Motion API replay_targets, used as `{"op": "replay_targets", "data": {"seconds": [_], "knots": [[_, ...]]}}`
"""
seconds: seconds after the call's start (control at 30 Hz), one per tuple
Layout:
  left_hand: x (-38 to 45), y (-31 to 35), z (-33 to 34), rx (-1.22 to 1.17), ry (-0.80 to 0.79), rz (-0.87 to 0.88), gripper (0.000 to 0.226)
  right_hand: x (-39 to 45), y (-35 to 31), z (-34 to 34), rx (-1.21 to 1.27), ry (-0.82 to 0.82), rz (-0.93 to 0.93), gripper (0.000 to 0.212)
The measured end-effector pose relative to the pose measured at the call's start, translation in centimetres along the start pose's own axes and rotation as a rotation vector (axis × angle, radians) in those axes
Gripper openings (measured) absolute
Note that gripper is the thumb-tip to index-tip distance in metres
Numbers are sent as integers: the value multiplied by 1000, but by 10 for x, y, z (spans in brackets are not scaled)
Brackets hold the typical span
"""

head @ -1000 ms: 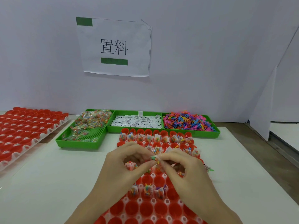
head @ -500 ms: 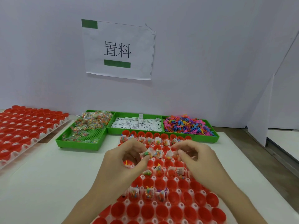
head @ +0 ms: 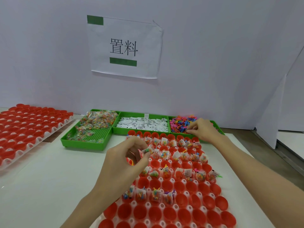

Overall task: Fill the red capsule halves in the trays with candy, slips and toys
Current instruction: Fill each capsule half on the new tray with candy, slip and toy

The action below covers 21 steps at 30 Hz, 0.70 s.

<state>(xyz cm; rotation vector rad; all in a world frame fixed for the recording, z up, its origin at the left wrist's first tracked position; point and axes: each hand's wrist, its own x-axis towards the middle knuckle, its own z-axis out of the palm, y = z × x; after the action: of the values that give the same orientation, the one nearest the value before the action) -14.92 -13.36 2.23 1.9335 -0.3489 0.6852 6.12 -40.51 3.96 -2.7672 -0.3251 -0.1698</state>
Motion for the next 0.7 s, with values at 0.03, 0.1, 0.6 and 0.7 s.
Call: {"op": "replay_targets", "data": {"seconds": [0.03,0.1,0.6,0.7], "knots": [[0,-1,0,5,3,5,21,4,1,2,-5,-7,-10,15],[1,-2,0,17,10,9,21,12,1,4,-30,-21,-30,14],[1,-5,-1,51,-18,-2,17,27,-3,1,-151,-76,-43,12],[1,-5,-1,59,-33,-6,16,23,1,2,-114,3,-37,14]]}}
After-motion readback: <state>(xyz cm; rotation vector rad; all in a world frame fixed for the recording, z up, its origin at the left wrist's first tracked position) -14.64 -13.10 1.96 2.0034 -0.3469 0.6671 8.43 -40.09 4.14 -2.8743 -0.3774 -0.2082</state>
